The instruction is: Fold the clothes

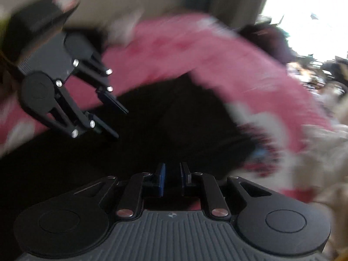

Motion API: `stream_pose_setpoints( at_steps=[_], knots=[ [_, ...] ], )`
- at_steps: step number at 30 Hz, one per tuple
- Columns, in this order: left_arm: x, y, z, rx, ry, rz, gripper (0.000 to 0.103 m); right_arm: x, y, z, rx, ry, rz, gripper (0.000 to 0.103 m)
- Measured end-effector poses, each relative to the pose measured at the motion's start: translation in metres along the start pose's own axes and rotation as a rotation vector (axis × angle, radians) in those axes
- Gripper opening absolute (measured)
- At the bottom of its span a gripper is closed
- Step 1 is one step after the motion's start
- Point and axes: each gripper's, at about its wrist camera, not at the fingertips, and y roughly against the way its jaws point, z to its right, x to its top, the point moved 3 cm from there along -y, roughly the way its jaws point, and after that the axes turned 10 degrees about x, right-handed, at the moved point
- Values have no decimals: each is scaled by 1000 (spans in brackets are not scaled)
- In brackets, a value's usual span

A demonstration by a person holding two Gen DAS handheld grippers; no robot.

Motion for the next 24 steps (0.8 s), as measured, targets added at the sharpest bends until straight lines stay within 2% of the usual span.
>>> stream_pose_setpoints(
  at_steps=[2,4,7,10,12,14,16,18,20,21,24],
  knots=[
    [-14,-2,9,35,-49,7,35,-18,-19,-2,5,27,-51,10],
    [-15,2,1,41,-46,-5,36,-36,-9,7,-10,-17,-25,10],
    [-13,10,-18,74,-2,-25,35,-55,16,31,-88,-122,-33,11],
    [-10,24,-26,81,42,-1,35,-52,41,28,-60,-159,57,11],
    [-11,33,-18,40,57,19,35,-43,38,4,14,-97,77,11],
    [-18,37,3,1,2,4,35,-39,23,-23,89,-9,32,11],
    [-34,34,23,7,-97,-49,35,-55,12,-36,89,59,-66,7],
    [-48,32,31,59,-182,-69,36,-71,10,-39,61,78,-140,7],
    [-50,44,25,87,-170,-41,35,-78,28,-24,7,-7,-146,8],
    [-49,49,20,96,-143,-32,35,-78,37,-21,-27,-21,-137,11],
    [-42,69,15,88,-101,19,35,-55,52,-35,8,12,-47,11]
  ],
)
